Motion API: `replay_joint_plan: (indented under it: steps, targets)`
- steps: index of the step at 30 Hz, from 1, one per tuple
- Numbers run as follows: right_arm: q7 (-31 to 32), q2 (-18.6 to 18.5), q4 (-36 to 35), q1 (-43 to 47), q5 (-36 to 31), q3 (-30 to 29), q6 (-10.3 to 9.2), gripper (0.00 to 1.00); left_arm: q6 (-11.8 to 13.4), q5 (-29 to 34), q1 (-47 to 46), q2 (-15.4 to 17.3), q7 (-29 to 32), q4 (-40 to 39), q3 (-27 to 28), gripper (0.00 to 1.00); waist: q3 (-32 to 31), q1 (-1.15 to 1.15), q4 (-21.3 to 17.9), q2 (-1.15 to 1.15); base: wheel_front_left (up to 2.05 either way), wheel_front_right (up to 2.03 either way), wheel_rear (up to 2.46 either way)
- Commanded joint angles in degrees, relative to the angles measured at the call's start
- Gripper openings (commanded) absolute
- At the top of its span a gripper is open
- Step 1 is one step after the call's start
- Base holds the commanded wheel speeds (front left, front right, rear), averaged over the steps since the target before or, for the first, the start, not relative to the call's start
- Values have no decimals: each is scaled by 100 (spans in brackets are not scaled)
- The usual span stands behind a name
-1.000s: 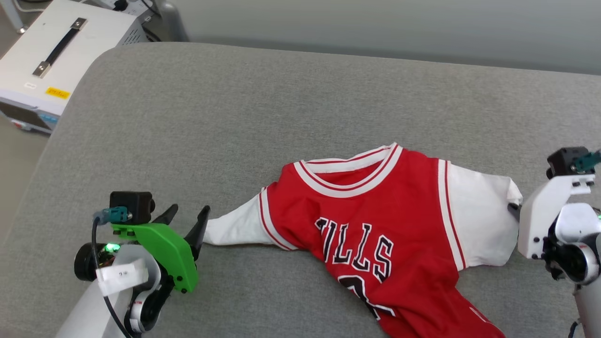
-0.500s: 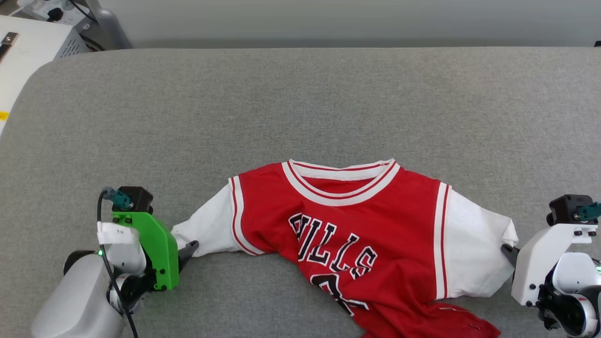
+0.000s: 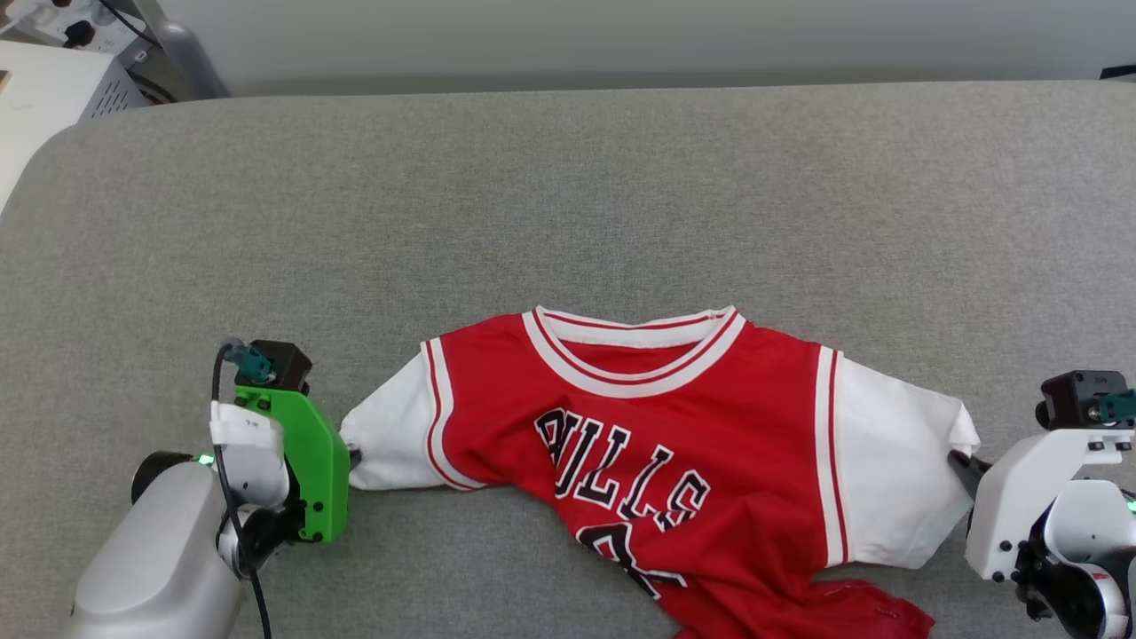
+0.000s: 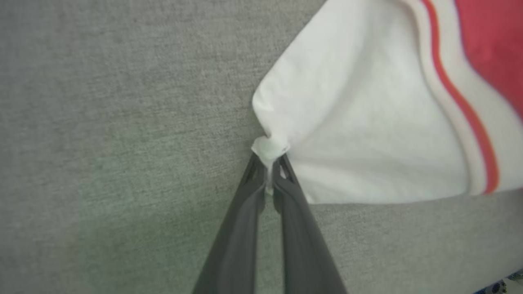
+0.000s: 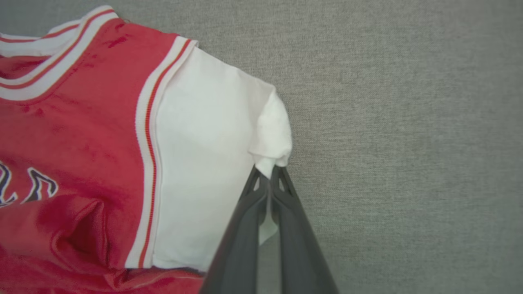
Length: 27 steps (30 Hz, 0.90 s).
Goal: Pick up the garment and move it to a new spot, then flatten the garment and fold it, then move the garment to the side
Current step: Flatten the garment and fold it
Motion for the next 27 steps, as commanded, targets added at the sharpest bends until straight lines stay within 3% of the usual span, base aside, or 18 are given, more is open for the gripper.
replay_joint_plan:
  steps: [1,11,18,27]
  targets:
    - [-164,-97,-48,-119,-101,0,-4,0,80,219,115,-68,-340,23,-68,0,-127,0,42,0,0,0,0]
    - [-897,-662,660,-1251,-282,210,-4,0,541,729,-695,159,-1872,-341,418,0,-604,0,106,0,0,0,0]
    - [-1420,-989,1521,-2576,-402,378,-4,0,411,827,-1803,-52,-2418,127,501,0,-488,0,140,0,0,0,0]
    - [-2200,-1265,2844,-4907,-606,749,-4,0,263,786,-3826,-244,-2966,1082,762,0,166,0,112,0,0,0,0]
